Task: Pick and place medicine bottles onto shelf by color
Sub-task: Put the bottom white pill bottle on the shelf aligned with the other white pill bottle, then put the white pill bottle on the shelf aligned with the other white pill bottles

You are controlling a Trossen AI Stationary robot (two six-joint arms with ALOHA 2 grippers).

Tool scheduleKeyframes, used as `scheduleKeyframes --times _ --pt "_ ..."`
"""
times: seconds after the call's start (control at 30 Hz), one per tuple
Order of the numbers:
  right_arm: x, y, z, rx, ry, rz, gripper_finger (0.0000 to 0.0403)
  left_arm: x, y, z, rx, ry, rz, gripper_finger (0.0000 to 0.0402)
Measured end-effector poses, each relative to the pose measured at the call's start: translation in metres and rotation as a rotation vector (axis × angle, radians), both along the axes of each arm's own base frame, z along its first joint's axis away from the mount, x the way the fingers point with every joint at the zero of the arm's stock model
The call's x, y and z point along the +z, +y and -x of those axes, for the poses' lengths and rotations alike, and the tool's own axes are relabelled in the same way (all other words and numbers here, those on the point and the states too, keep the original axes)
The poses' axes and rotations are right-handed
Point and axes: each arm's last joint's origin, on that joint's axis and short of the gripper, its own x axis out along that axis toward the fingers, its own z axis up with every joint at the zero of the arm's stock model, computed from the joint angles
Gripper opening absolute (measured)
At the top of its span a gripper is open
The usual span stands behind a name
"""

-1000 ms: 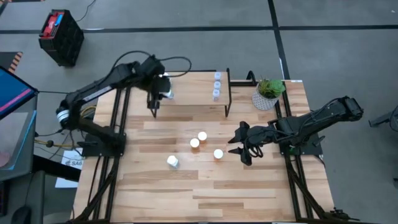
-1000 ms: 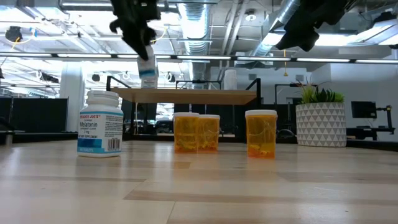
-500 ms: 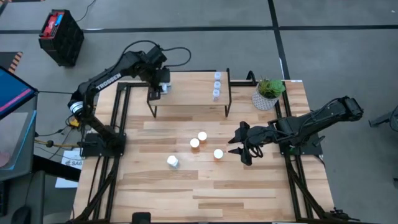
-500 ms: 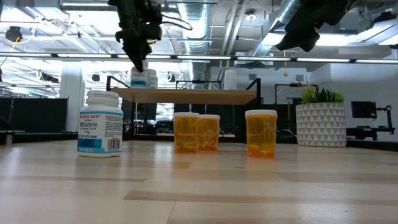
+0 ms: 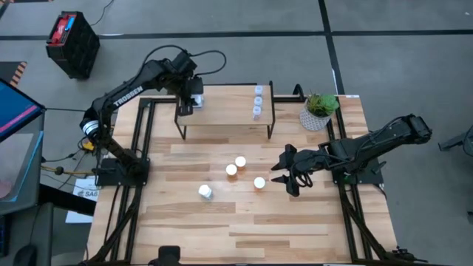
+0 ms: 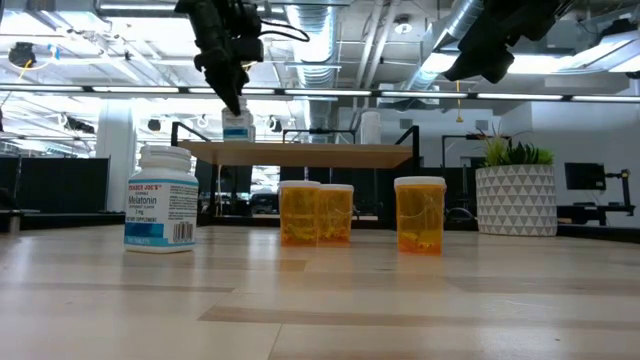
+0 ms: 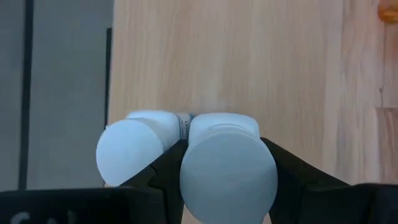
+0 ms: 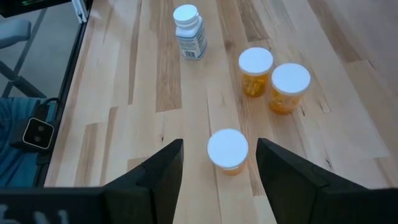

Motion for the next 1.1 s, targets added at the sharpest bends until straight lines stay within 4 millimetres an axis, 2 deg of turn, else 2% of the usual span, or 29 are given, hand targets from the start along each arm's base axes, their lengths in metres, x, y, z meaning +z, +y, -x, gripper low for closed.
scheduleKeyframes --times 0.33,0.73,1.1 --pt "0.0 0.0 0.0 0.0 0.0 0.0 0.0224 0.0 0.002 0.002 0.001 0.005 -0.002 0.0144" --pt "0.0 0.0 0.0 0.0 0.0 0.0 0.0224 0.0 -0.006 -0.006 0.001 0.005 -0.008 0.0216" --pt "0.0 0.0 0.0 0.001 0.0 -0.001 0.0224 0.006 -0.008 -0.006 -0.009 0.03 -0.063 0.0223"
